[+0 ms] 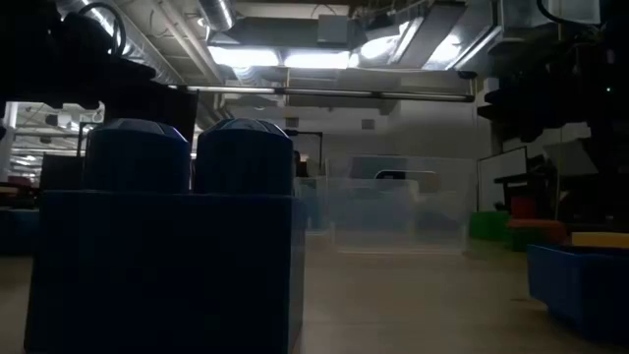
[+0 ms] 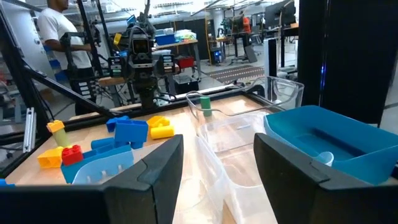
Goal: Sort blocks by size
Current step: Put the green 4 stud large game piece into the blue bin
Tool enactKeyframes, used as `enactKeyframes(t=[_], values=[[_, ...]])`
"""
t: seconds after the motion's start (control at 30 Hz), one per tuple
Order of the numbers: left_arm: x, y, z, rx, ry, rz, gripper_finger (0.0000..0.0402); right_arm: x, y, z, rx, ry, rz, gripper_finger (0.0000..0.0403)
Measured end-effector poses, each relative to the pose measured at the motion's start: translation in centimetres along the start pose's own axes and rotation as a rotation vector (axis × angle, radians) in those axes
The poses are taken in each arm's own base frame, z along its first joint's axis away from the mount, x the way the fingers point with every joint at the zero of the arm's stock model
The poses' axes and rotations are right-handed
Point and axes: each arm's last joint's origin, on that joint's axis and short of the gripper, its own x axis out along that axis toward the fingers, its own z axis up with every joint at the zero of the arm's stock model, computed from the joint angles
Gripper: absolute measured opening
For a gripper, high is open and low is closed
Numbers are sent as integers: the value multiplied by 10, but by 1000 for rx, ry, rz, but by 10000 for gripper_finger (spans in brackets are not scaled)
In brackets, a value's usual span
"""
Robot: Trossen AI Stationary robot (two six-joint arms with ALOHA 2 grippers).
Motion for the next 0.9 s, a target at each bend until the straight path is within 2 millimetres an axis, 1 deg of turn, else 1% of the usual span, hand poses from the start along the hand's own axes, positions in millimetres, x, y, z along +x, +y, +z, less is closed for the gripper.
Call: enactKeyframes(t=[0.13, 0.27, 0.37, 0.43, 0.53, 0.7, 0.8, 0.9], values=[[0, 0, 0, 0, 0, 0, 210, -1, -2, 5, 24, -7, -96, 199], [0, 0, 0, 0, 0, 0, 210, -2, -2, 29, 52, -43, -204, 199], [0, 0, 0, -23, 0, 0, 210, 1, -3, 40, 58, 48, -282, 199], [0, 0, 0, -42, 0, 0, 210, 4, -4, 49, 55, 103, -363, 199], [0, 0, 0, -51, -1, 0, 210, 14, -9, 60, 39, 215, -506, 199], [0, 0, 0, -52, -1, 0, 210, 39, -18, 78, -25, 410, -742, 199], [0, 0, 0, -52, -1, 0, 210, 53, -28, 91, -56, 539, -860, 199], [0, 0, 0, -52, -1, 0, 210, 69, -44, 101, -21, 632, -927, 199]])
